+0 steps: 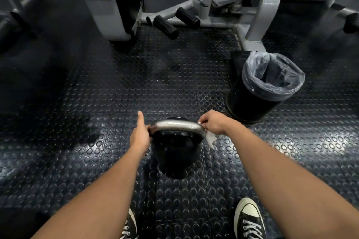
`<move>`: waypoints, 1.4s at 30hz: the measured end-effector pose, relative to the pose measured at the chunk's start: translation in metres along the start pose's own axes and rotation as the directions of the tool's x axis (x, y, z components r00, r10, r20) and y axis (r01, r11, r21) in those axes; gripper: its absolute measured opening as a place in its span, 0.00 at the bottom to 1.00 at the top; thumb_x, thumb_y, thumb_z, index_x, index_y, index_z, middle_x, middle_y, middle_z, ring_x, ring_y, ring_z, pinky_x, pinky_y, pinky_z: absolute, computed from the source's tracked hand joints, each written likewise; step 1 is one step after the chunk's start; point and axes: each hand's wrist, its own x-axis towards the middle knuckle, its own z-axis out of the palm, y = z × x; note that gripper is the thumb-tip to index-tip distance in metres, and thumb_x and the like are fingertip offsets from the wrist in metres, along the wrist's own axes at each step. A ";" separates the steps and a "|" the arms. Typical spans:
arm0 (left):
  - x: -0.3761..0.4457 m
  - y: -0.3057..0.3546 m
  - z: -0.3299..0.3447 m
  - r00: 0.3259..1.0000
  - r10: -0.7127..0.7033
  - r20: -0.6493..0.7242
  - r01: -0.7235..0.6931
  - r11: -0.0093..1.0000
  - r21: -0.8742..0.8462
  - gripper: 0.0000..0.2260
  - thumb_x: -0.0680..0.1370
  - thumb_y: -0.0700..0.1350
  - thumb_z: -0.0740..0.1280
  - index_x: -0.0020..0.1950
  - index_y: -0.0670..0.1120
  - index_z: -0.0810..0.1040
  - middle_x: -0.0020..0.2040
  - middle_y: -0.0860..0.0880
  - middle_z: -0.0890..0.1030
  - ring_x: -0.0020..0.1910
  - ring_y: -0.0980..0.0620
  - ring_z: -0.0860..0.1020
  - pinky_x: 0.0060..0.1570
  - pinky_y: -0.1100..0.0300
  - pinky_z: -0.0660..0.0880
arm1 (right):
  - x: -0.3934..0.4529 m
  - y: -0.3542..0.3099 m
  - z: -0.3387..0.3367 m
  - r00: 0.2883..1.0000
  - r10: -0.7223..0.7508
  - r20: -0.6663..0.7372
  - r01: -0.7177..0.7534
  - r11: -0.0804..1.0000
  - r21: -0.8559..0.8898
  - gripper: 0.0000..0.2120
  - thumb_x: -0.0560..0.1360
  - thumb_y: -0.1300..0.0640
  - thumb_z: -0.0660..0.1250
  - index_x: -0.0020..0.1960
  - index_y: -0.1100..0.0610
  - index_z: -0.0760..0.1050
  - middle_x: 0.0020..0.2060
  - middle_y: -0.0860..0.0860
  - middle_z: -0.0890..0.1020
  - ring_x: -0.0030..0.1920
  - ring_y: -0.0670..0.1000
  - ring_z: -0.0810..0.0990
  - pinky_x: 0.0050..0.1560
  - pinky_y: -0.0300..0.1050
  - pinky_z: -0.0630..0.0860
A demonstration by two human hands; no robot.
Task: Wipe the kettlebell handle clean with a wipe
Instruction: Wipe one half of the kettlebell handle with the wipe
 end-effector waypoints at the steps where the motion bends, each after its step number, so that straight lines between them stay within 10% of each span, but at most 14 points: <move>1: 0.001 -0.001 0.000 1.000 0.001 0.001 -0.001 1.000 -0.003 0.58 0.55 0.93 0.48 0.57 0.50 0.88 0.56 0.44 0.89 0.61 0.41 0.84 0.75 0.39 0.70 | 0.000 -0.003 -0.004 1.000 -0.012 0.010 0.012 1.000 0.007 0.12 0.78 0.63 0.63 0.47 0.50 0.83 0.44 0.50 0.84 0.46 0.53 0.82 0.45 0.47 0.79; 42: -0.007 0.005 0.002 0.999 0.002 -0.034 -0.001 1.000 0.023 0.59 0.54 0.93 0.46 0.56 0.52 0.89 0.55 0.45 0.88 0.58 0.42 0.86 0.71 0.40 0.75 | -0.024 0.000 -0.005 0.992 0.007 -0.126 0.003 0.997 0.079 0.10 0.78 0.60 0.65 0.44 0.48 0.82 0.40 0.51 0.85 0.38 0.49 0.80 0.38 0.43 0.77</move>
